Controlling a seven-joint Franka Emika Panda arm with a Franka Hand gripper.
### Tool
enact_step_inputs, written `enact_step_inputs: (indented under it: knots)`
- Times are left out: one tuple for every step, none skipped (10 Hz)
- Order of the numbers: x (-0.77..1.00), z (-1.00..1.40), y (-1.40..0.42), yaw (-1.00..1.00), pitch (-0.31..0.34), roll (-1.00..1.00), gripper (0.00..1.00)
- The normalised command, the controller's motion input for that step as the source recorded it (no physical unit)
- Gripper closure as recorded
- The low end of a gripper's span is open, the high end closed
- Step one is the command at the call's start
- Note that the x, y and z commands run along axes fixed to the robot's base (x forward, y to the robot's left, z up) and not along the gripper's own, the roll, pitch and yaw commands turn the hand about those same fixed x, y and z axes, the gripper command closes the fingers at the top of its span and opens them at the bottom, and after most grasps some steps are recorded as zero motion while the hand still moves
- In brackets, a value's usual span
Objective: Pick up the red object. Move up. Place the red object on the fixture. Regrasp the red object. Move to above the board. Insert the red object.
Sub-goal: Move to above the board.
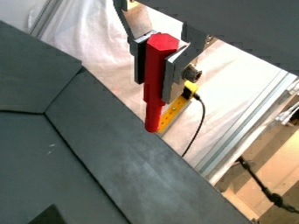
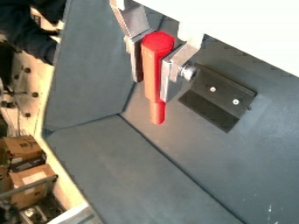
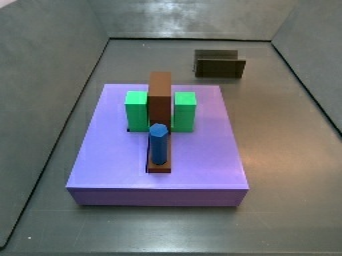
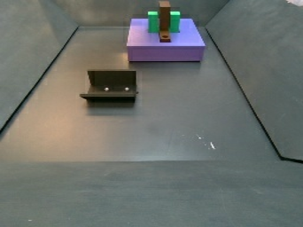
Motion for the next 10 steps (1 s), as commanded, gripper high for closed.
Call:
enact_step_inputs:
  knots:
    - [0.03,0.31,-0.01,0.01,0.030,0.01,1.00]
    - [-0.85,0.29,-1.40,-0.06,0.149,-1.00,1.00]
    - [-0.88,0.27,-1.40,-0.05,0.145,-1.00,1.00]
    - [-0.92,0.27,-1.40,-0.04,0.139,-1.00,1.00]
    - [-0.91,0.25,-1.40,-0.03,0.146,-1.00,1.00]
    - [-0.91,0.26,-1.40,-0.02,0.149,-1.00,1.00]
    - [-0.94,0.26,-1.40,-0.01,0.144,-1.00,1.00]
    - [-0.53,0.15,-0.74,0.00,0.143,-1.00,1.00]
    - [-0.18,0.03,-0.22,0.01,0.134,-1.00,1.00]
    - [-0.08,0.00,-0.07,0.01,0.131,-1.00,1.00]
